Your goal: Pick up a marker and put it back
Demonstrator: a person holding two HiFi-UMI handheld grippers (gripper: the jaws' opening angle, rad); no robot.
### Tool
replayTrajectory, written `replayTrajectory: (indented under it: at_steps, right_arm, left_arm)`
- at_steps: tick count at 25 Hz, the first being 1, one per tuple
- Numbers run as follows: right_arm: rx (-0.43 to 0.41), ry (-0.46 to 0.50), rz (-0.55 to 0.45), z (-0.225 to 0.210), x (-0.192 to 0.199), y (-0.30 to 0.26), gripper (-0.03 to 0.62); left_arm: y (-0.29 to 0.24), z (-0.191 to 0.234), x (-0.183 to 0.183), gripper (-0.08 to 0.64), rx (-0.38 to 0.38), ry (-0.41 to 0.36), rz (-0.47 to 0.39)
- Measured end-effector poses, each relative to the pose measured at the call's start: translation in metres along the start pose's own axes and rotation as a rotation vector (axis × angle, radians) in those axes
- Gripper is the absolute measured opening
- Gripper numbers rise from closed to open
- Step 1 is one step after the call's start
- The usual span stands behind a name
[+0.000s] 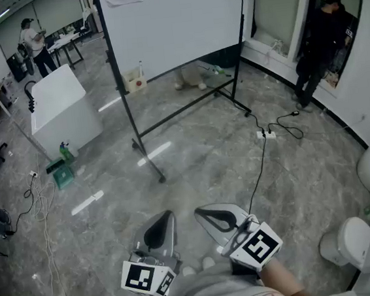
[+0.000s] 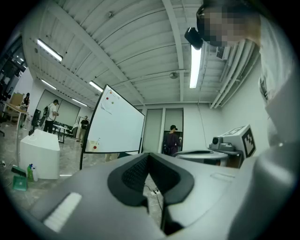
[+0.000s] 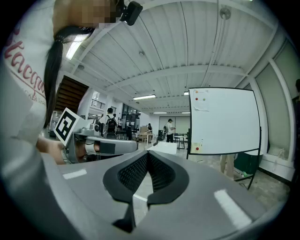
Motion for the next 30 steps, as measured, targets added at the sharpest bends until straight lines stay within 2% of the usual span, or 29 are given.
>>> replayTrajectory:
  at_steps: [6,17,24,30]
  right_arm:
    - [-0.022,-0.013,0.023,0.001,0.006,-0.002,0.000]
    - [-0.082,-0.013,0.009,-0.025,0.011,-0.005,0.000]
    - [-0.103,-0.031,0.017,-0.050,0.016,-0.031,0.002]
    - [-0.094,-0.031,0.032,-0.093,0.018,-0.077,0.002]
  left_arm:
    - [-0.009,-0.005,0.005,-0.002,0.002,0.005,0.016]
    - [-0.034,-0.002,0.014,-0.002,-0.050,0.035,0.006]
    - [-0.059,0.023,0.015,-0.002,-0.060,0.059,0.000]
    - [-0.109,0.065,0.010,-0.002,-0.022,0.050,0.001]
Point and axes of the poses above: the fingertips, and each gripper's own axes: y backward along the fingers, z to its left, x out of its underside, the point moved 4 cm from there along y, backward along the fingers, and after that the axes turned 1 degree about x, right-handed, at the moved point
